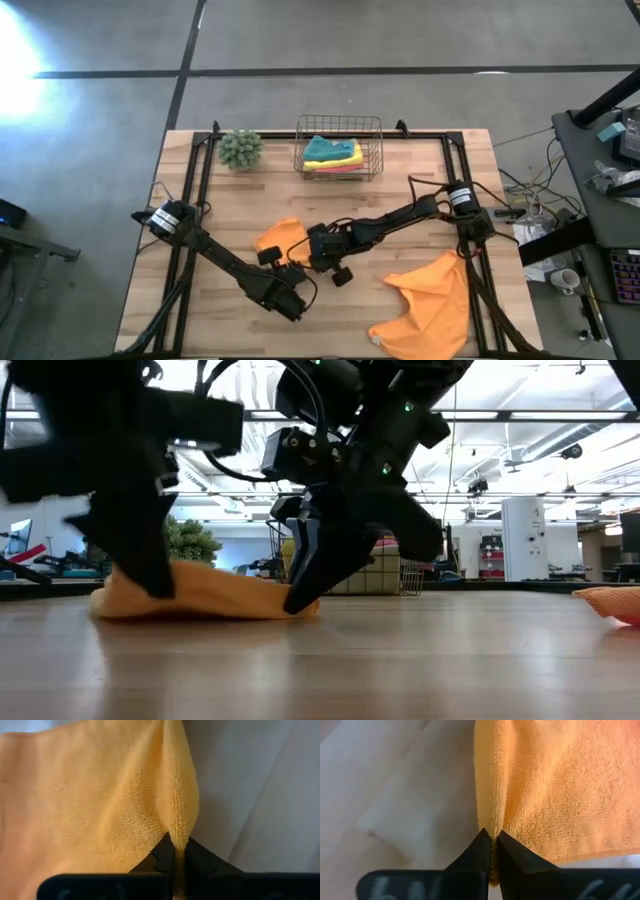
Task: Fold microfiber towels
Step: Put the orange folded towel into the wire basket
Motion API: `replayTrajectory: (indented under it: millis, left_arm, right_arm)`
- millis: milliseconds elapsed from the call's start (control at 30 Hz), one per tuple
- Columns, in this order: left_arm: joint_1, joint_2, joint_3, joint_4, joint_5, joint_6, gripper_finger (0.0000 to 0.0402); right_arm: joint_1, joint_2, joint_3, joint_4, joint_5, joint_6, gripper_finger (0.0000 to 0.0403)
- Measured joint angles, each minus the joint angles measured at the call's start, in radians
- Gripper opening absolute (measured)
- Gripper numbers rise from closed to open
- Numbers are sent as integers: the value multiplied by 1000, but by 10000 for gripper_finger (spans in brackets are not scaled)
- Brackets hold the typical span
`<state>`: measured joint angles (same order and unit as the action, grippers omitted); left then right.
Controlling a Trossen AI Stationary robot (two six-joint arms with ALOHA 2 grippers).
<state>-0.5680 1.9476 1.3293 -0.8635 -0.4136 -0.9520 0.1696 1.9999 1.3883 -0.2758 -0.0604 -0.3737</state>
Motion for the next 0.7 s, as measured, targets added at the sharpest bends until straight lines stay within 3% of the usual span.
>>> replayTrajectory:
  millis: [167,500,700]
  left_arm:
    - [23,-76,0,2,14,41,2]
    - [118,-223,89,20,101,322,2]
    - [176,-268,168,-14,123,503,2]
  right_arm:
    - [2,-67,28,-111,0,9,9]
    - [2,-235,90,-320,12,145,9]
    - [3,-320,131,-403,72,228,9]
